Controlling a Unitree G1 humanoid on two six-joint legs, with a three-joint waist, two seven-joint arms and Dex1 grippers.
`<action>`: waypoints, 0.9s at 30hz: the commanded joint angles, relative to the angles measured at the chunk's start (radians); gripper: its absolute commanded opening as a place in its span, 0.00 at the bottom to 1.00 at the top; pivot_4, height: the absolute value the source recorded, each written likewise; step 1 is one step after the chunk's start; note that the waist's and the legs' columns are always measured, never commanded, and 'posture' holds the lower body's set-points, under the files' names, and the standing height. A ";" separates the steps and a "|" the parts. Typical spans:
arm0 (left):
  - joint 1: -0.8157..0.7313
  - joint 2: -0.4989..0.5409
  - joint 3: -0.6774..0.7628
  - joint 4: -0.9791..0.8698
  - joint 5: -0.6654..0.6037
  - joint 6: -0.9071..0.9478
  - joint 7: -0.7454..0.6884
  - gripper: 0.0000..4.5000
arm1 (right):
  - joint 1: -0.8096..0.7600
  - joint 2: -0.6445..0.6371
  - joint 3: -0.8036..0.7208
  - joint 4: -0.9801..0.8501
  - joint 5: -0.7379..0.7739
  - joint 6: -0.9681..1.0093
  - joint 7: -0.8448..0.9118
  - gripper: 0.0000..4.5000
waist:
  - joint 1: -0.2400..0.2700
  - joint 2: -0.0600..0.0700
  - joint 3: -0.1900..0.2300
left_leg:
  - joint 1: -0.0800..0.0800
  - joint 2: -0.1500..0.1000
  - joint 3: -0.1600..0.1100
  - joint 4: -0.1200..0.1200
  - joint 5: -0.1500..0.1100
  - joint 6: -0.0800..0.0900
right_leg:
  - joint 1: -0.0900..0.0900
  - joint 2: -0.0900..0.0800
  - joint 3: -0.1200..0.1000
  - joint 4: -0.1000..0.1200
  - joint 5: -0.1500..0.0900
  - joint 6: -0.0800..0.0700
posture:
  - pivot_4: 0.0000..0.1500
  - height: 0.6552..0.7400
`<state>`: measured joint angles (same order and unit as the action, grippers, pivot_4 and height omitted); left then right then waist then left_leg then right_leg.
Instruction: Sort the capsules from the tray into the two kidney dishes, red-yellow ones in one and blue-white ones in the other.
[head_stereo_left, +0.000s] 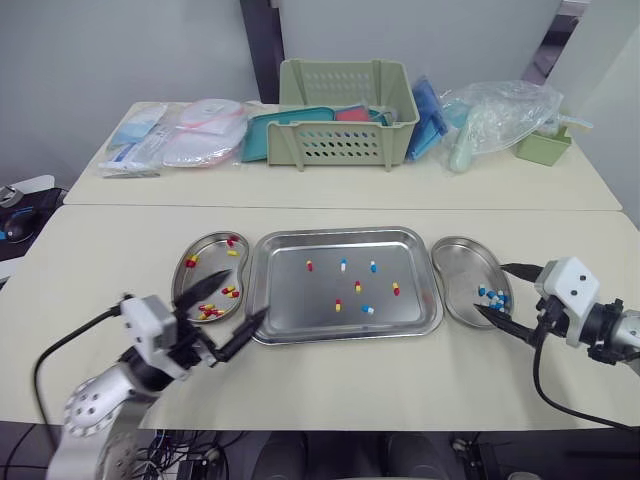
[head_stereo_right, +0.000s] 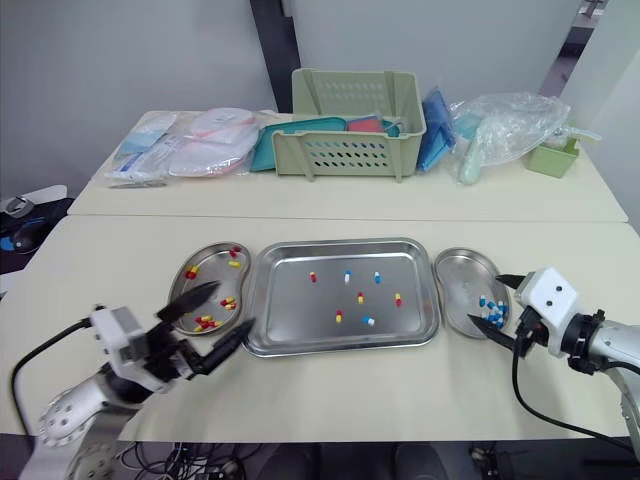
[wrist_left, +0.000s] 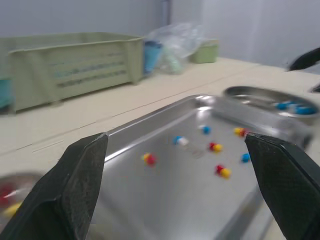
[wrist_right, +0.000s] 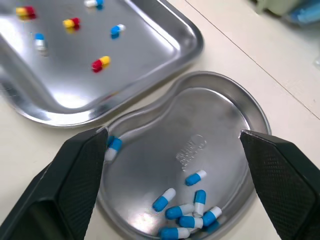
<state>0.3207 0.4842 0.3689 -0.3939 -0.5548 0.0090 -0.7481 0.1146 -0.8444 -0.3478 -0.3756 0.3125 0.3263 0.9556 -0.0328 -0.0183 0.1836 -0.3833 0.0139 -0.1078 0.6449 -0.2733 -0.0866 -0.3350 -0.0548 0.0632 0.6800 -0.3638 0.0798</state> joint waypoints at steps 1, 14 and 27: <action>0.025 0.036 0.144 -0.002 0.044 0.048 0.122 1.00 | 0.012 -0.064 -0.077 0.059 0.031 -0.084 0.100 0.98 | 0.002 -0.001 0.000 | 0.000 0.000 0.000 0.000 0.000 0.000 | 0.000 0.000 0.000 0.000 0.000 0.000 | 1.00 1.00; 0.149 0.244 0.421 0.449 -0.030 0.130 -0.139 1.00 | 0.040 -0.296 -0.124 0.516 -0.008 -0.385 0.425 0.99 | -0.001 0.000 0.001 | 0.002 0.000 0.001 -0.001 0.000 0.000 | 0.000 0.000 0.000 0.000 0.000 0.000 | 1.00 1.00; 0.144 0.239 0.388 0.519 0.022 0.081 -0.205 1.00 | 0.116 -0.260 -0.155 0.446 0.011 -0.381 0.407 0.99 | 0.000 -0.001 0.001 | 0.001 0.000 0.002 -0.001 0.000 0.000 | 0.000 0.000 0.001 0.000 0.000 0.000 | 1.00 1.00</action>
<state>0.4575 0.7105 0.7492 0.1290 -0.5382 0.1022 -0.9412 0.2231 -1.1078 -0.4520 0.0979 0.2986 -0.0543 1.3656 -0.0330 -0.0189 0.1842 -0.3819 0.0144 -0.1059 0.6440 -0.2734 -0.0867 -0.3345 -0.0550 0.0636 0.6799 -0.3639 0.0796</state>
